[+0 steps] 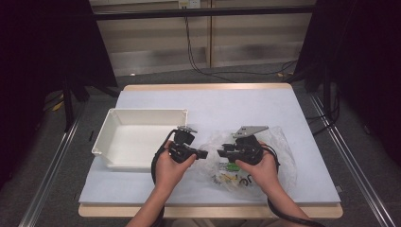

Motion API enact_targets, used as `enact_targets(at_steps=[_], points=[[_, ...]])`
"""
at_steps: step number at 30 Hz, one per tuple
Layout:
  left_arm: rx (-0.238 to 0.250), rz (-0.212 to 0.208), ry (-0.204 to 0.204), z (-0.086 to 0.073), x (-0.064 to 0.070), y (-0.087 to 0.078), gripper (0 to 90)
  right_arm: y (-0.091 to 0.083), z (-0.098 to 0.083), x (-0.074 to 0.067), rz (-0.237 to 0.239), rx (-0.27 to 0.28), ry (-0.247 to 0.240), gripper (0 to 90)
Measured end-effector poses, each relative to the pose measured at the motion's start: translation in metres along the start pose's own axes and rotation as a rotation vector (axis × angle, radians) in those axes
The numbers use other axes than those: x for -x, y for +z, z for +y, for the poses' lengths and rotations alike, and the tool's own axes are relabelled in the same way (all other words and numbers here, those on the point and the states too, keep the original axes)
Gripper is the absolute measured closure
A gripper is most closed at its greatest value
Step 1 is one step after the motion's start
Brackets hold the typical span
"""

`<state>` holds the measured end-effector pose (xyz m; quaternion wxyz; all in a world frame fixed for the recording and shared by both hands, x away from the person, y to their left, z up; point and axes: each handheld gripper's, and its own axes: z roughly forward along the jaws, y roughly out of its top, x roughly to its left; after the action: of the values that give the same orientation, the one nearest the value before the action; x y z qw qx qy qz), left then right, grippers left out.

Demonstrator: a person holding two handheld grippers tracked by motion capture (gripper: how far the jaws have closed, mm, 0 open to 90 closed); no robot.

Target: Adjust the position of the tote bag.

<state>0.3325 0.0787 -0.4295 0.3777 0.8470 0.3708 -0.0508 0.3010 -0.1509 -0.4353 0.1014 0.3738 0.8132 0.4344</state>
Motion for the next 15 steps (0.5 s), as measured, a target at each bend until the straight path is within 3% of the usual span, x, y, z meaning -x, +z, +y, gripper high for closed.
enact_targets(at_steps=[2, 3, 6, 8, 11, 15], points=[[0.003, -0.002, 0.003, 0.000, 0.001, 0.000, 87.7, 0.006, 0.003, 0.002, 0.001, 0.010, 0.013, 87.1], [0.000, -0.005, 0.008, 0.000, 0.001, 0.000, 85.8, 0.010, 0.004, 0.003, 0.000, 0.013, 0.012, 88.8], [0.030, -0.004, 0.007, 0.000, 0.001, -0.004, 70.8, 0.025, 0.006, 0.008, -0.011, -0.025, 0.049, 90.0], [0.062, 0.005, 0.011, 0.001, 0.001, -0.010, 59.9, 0.033, 0.006, 0.009, -0.019, -0.060, 0.042, 90.0], [0.122, 0.016, -0.004, 0.002, -0.002, -0.024, 51.1, 0.043, 0.004, 0.010, -0.025, -0.111, 0.021, 90.0], [0.192, 0.025, -0.007, 0.002, -0.003, -0.039, 54.0, 0.050, -0.002, 0.013, -0.036, -0.156, 0.011, 90.0]])
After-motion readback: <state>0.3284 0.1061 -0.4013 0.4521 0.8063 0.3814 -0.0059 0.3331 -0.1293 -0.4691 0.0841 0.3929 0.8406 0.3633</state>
